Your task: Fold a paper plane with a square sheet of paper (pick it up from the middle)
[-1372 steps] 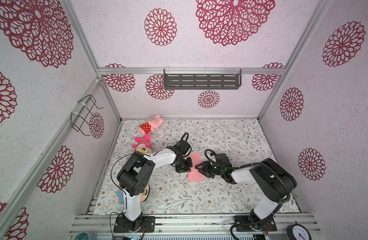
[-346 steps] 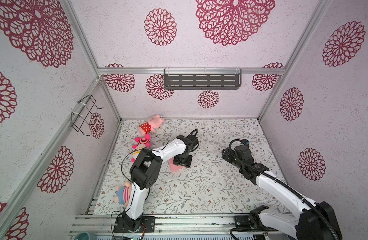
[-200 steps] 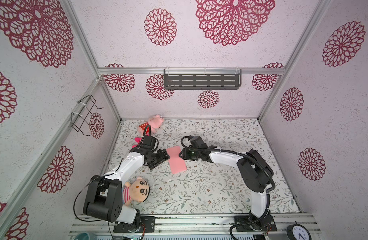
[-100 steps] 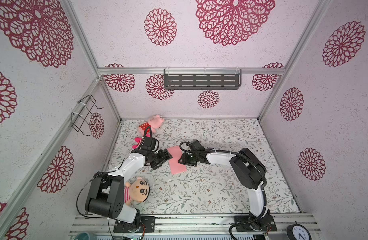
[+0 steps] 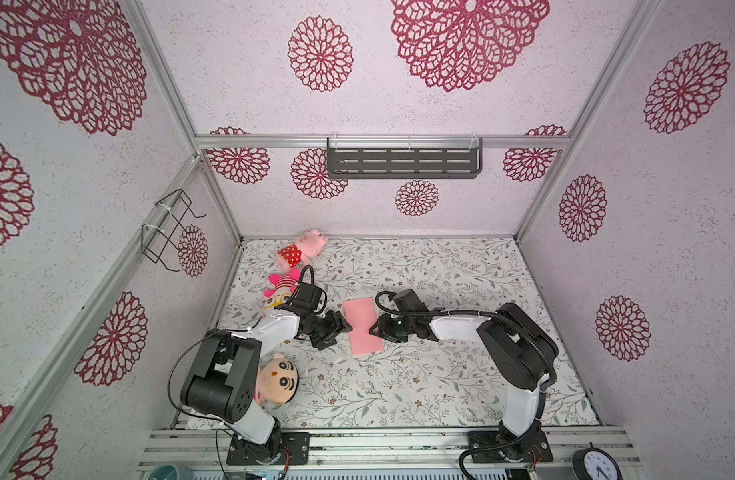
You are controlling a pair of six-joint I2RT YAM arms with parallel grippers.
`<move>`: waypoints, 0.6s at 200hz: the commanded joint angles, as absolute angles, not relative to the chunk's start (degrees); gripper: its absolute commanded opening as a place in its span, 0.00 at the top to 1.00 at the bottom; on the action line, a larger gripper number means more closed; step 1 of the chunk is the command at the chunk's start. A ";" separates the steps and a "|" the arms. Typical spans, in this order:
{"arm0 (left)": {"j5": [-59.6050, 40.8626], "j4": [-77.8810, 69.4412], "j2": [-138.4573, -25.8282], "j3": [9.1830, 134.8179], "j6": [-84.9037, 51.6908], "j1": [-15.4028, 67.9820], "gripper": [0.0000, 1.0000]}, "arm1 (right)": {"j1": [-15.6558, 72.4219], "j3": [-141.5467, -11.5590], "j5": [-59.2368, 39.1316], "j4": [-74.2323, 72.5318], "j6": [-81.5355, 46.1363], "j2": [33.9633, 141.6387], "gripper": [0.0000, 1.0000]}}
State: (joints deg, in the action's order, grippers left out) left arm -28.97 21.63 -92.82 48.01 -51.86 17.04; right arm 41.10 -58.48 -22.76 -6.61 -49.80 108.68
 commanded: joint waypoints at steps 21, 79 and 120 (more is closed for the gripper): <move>-31.96 16.53 -96.76 47.97 -53.97 17.93 0.45 | 40.96 -56.87 -21.50 -1.93 -51.24 109.43 0.60; -38.66 12.89 -102.95 49.38 -52.51 17.95 0.55 | 40.87 -56.80 -21.53 -2.50 -51.16 109.30 0.61; -42.04 8.71 -103.80 49.33 -52.45 17.50 0.63 | 40.69 -56.87 -21.86 -3.96 -51.09 109.23 0.61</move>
State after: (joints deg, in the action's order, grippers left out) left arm -39.44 12.23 -102.83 49.23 -52.88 17.69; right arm 41.01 -58.46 -22.74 -6.68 -50.63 108.68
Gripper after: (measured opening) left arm 0.395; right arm 0.390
